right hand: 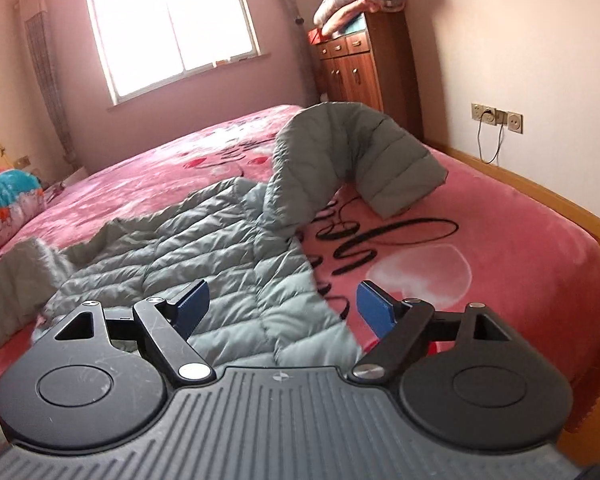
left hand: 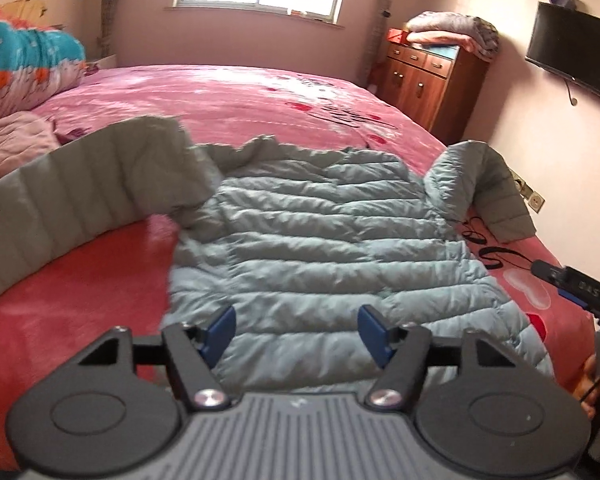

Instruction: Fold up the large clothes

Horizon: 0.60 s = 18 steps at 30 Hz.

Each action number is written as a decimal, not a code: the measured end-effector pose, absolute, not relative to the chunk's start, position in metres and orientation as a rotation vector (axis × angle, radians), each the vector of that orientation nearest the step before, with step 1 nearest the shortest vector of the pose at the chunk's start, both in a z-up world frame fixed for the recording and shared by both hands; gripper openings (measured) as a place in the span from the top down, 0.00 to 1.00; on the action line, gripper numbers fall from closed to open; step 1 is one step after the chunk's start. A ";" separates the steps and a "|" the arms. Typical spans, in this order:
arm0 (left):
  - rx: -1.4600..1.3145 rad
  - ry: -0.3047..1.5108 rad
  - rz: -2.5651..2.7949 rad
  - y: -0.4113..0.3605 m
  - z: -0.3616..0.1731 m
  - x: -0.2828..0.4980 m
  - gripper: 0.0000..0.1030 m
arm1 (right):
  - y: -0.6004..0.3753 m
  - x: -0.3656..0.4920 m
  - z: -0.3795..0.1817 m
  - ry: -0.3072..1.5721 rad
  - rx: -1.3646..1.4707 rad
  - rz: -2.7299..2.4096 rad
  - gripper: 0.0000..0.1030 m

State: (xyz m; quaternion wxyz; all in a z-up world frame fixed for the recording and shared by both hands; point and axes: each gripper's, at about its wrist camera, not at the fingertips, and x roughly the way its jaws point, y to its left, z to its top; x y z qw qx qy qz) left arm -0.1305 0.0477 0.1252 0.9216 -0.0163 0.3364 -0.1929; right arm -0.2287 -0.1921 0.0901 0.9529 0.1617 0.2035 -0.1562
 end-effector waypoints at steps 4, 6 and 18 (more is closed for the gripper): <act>-0.004 0.671 -0.418 0.018 0.128 -0.124 0.23 | -0.216 -0.211 0.080 0.394 0.389 -0.387 0.02; 0.017 0.665 -0.422 0.003 0.129 -0.120 0.22 | -0.228 -0.202 0.074 0.395 0.432 -0.425 0.01; 0.095 0.689 -0.444 -0.063 0.118 -0.092 0.14 | -0.321 -0.161 0.044 0.318 0.663 -0.580 0.01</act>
